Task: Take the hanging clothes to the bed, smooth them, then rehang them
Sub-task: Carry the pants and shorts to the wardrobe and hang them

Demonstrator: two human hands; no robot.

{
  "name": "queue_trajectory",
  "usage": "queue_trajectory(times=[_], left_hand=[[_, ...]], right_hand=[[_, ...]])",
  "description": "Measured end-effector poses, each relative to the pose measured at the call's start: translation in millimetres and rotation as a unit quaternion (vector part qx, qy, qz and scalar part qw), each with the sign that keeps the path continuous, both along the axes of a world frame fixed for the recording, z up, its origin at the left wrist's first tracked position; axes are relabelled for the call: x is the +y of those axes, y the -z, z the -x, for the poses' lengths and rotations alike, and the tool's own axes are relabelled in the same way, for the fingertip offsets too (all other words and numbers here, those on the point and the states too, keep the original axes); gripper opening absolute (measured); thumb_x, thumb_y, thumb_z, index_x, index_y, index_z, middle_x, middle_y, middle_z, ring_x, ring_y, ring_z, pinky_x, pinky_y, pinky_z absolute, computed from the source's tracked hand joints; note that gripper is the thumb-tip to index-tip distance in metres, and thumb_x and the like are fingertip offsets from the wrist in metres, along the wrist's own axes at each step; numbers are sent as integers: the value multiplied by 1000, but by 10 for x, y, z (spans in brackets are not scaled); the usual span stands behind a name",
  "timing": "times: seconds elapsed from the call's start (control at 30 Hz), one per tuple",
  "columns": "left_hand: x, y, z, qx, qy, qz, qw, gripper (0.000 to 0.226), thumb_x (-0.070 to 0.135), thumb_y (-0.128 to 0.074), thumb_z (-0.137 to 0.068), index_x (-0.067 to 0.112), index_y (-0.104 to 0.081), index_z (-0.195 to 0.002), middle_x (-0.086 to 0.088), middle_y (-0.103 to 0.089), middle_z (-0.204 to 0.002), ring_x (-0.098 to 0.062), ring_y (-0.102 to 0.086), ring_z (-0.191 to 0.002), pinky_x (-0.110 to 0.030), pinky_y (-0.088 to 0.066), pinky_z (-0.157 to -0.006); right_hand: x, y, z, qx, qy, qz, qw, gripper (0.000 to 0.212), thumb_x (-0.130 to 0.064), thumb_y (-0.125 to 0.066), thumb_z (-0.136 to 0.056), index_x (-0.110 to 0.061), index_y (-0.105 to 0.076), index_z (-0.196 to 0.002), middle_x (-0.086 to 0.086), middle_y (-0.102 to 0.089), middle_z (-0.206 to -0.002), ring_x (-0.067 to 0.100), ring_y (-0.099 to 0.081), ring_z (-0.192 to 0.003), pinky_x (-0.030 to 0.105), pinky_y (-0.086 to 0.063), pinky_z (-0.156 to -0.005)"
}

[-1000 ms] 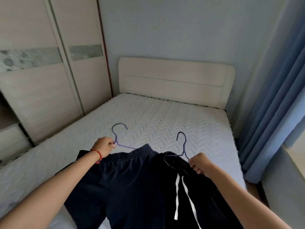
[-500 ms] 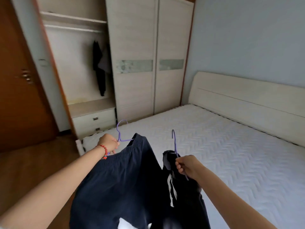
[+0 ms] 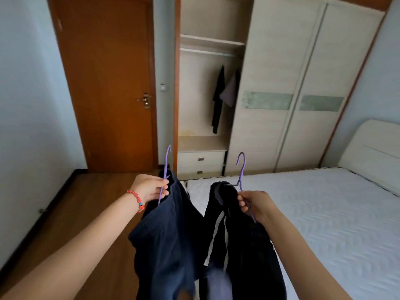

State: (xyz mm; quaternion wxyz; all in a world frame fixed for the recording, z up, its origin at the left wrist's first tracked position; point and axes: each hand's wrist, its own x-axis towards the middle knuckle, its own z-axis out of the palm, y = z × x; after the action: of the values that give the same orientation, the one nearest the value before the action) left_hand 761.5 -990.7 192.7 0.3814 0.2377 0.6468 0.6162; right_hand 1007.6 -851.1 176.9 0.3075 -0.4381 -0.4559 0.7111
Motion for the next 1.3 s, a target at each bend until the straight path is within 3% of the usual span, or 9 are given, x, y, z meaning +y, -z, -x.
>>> queue_trajectory(times=[0.13,0.43,0.63,0.8,1.0,1.13,1.3], left_hand=[[-122,-110,615,35,-62,-34,997,1,-4,-60,-82,-4,-61,-82,-14,-59,-63,-9,-55,-31,-18,-48,-37],[198,-178,1632,101,-110,-38,988,8,-1,-58,-85,0,-66,-88,-12,-63,-70,-7,-54,-37,-17,-45,-39],[901,-146,2415,129,-133,-34,982,14,0,-55,-87,7,-66,-81,-9,-63,-70,-3,-54,-37,-14,-45,-39],[1491,-158,3172,121,-162,-11,979,13,3,-55,-87,1,-66,-93,-8,-63,-71,-8,-54,-44,-15,-44,-39],[2173,-138,3919,117,-195,-8,974,12,2,-55,-87,3,-67,-87,-8,-63,-70,-4,-54,-38,-16,-46,-40],[2732,-41,4474,106,-182,-10,977,13,1,-54,-88,-2,-66,-92,-10,-62,-71,-5,-55,-37,-16,-47,-40],[3585,99,5207,99,-129,-23,986,12,-1,-53,-88,0,-65,-90,-12,-62,-72,-6,-57,-38,-17,-48,-41]], right_hand=[[43,2,761,18,-11,-7,1000,26,2,-40,-91,-2,-48,-67,2,-51,-43,7,-40,-29,15,-28,-29],[606,-203,1902,48,1,-57,997,18,3,-46,-90,-1,-55,-75,1,-58,-43,9,-44,-30,14,-32,-33],[1463,-196,2811,44,-28,-82,995,15,0,-46,-90,-1,-55,-78,0,-61,-45,9,-47,-32,18,-35,-32],[2199,-246,3590,37,-54,-77,995,12,1,-46,-91,2,-56,-86,8,-61,-56,12,-48,-33,18,-37,-34],[2952,-208,4427,12,-62,-83,995,13,0,-46,-91,0,-58,-87,4,-64,-49,11,-50,-34,20,-41,-35],[3429,-79,4979,-15,-68,-89,994,13,-3,-46,-92,-2,-59,-89,10,-64,-66,12,-52,-40,21,-43,-40],[4072,74,5721,-24,-22,-84,996,13,-4,-47,-92,0,-59,-91,10,-62,-68,16,-51,-47,24,-44,-47]])
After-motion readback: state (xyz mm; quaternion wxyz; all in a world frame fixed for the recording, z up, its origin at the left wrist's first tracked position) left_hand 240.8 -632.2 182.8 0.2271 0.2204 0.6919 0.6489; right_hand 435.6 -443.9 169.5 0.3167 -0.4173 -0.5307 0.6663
